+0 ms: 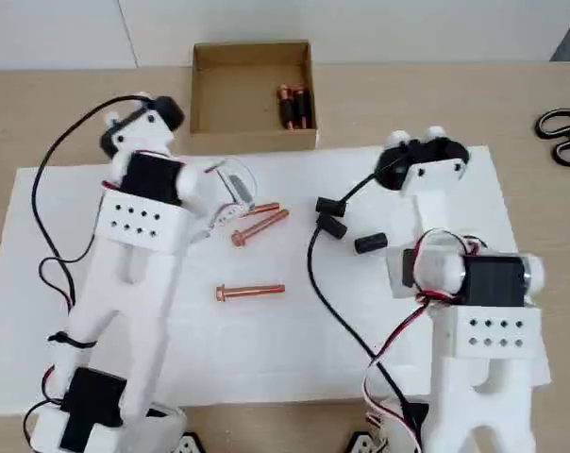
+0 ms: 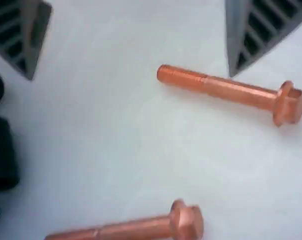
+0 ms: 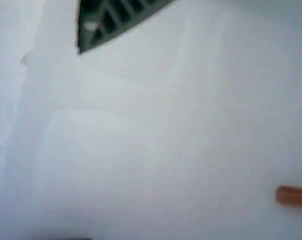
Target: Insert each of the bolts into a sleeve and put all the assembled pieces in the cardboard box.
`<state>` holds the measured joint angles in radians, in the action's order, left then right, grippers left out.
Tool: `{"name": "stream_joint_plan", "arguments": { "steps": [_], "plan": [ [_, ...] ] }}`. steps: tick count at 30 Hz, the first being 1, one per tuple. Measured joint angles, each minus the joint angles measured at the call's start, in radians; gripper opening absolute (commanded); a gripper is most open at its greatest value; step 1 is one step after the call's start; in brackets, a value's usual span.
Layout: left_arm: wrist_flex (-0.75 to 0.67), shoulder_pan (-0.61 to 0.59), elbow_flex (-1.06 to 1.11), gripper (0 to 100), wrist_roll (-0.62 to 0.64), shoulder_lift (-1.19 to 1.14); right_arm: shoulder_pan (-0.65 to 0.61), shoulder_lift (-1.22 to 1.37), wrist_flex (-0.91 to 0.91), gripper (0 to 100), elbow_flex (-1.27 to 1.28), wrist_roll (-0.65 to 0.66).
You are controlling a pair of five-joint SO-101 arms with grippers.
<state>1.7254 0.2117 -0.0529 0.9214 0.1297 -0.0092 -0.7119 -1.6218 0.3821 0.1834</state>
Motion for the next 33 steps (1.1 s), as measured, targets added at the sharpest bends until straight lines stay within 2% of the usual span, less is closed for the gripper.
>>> {"name": "stream_joint_plan", "arguments": {
  "steps": [6,9,14,16,21,26,33],
  "plan": [
    [-0.003,0.009,0.103,24,0.006,0.002,0.075,0.0,0.0,19.4,0.0,0.044],
    [-0.005,0.028,0.193,24,0.112,0.002,0.101,-0.002,0.0,19.4,0.0,0.051],
    [-0.021,0.109,0.338,24,0.365,0.002,0.106,-0.002,0.0,19.3,0.0,0.052],
    [-0.057,0.147,0.374,24,0.413,0.002,0.106,-0.002,0.0,19.3,0.0,0.052],
    [-0.232,0.155,0.462,24,0.451,0.002,0.107,-0.002,0.0,19.2,0.0,0.052],
    [-0.402,0.084,0.56,24,0.483,0.002,0.107,-0.002,0.0,19.2,0.0,0.052],
    [-0.451,0.074,0.615,24,0.488,0.002,0.106,-0.002,0.0,19.2,0.0,0.052]
  ]
}}
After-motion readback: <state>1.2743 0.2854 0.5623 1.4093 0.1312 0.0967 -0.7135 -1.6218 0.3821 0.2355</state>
